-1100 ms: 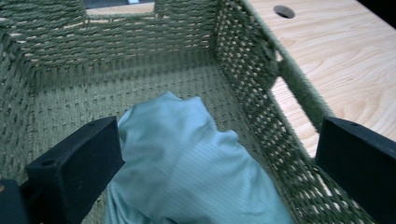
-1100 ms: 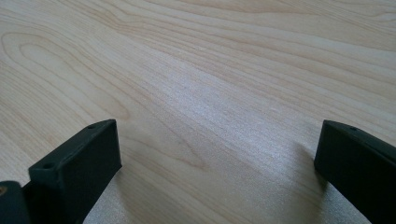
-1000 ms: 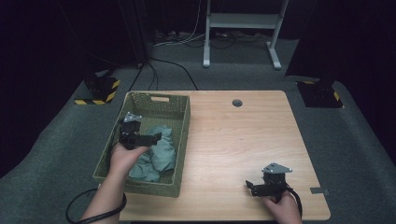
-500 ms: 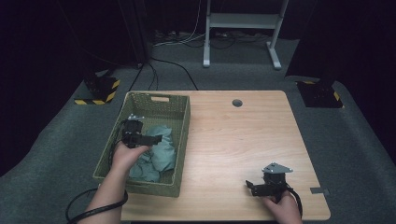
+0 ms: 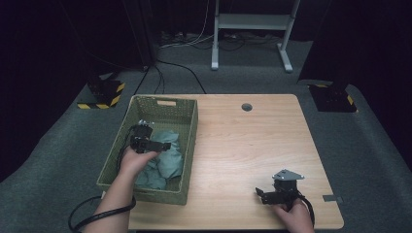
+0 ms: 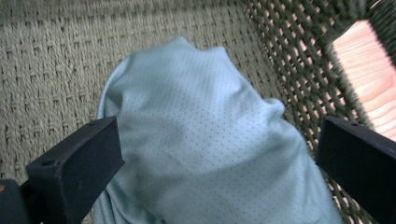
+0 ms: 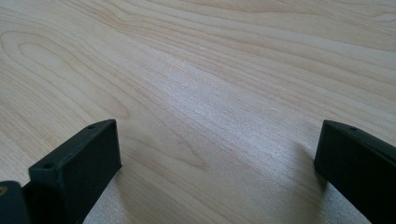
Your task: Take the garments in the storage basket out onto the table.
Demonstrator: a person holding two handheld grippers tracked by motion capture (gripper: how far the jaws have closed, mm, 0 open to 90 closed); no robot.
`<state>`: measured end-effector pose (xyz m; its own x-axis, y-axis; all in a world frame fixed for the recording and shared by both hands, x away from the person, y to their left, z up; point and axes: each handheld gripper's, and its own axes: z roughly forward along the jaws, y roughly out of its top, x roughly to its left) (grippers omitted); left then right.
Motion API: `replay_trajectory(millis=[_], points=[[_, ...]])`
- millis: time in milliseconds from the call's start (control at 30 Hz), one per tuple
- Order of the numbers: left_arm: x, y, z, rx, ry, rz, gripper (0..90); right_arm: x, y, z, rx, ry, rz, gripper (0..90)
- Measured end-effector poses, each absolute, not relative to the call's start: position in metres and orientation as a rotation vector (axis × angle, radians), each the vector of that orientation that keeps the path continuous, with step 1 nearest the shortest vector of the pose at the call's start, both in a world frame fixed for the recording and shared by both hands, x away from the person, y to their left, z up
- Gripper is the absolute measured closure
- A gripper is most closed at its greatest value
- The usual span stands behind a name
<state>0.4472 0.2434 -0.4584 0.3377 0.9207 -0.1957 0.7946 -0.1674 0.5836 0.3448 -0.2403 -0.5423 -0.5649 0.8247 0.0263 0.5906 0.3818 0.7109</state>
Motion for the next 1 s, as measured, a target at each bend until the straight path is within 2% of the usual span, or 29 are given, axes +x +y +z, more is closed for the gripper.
replay_trajectory(millis=[1000], points=[[0.454,0.238,-0.486,2.122,1.59,0.14,0.4,0.345,-0.241,-0.542,1.235,2.319,0.999,0.1]])
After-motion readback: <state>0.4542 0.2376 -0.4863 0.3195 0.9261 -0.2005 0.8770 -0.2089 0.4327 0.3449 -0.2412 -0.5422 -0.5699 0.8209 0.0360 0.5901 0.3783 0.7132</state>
